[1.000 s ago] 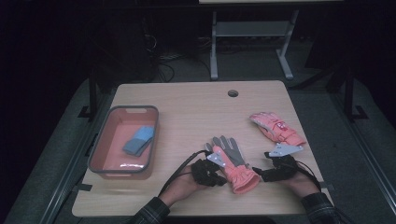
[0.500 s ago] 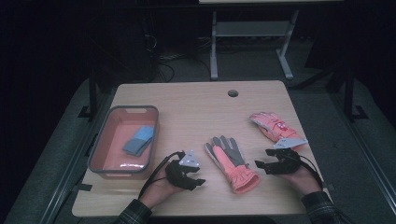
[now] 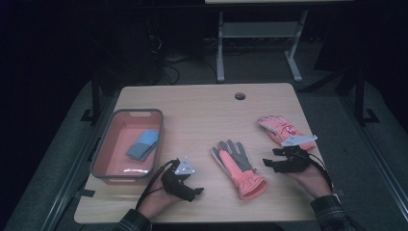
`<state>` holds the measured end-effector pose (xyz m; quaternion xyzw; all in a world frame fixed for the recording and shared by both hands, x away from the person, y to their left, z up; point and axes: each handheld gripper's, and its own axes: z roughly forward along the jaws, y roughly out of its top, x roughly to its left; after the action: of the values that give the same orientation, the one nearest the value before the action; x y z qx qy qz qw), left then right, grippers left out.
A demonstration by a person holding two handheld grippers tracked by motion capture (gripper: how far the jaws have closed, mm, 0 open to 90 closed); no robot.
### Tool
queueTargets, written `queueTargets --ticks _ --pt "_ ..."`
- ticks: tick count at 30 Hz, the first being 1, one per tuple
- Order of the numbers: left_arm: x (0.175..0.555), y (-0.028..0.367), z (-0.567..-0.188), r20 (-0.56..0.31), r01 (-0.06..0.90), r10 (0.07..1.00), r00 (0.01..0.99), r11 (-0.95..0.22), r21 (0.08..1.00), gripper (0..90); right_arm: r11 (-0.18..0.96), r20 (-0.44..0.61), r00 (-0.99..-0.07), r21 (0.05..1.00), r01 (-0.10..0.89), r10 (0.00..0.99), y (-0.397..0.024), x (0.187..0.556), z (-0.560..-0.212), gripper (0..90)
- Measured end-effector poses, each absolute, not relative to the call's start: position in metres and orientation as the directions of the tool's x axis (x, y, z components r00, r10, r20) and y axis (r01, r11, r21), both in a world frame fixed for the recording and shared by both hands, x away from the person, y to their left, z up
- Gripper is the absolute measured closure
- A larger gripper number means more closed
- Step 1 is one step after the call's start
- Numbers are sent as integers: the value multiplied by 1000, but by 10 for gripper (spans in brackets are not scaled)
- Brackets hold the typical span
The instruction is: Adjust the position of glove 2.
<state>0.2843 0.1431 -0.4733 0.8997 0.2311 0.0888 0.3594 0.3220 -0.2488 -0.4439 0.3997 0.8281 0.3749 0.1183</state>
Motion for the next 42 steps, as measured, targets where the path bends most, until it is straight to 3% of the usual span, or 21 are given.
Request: queueTargets --ticks 3,23,42 --pt "283 147 -477 -9 329 467 884 -608 723 126 410 81 -648 714 568 757 -249 326 -439 361" --pt "283 152 -477 -7 311 442 897 -621 719 127 379 47 -596 731 567 801 -289 373 -415 464" --pt "283 152 -477 -7 312 441 898 -623 717 127 400 70 -577 654 642 813 -304 408 -439 520"
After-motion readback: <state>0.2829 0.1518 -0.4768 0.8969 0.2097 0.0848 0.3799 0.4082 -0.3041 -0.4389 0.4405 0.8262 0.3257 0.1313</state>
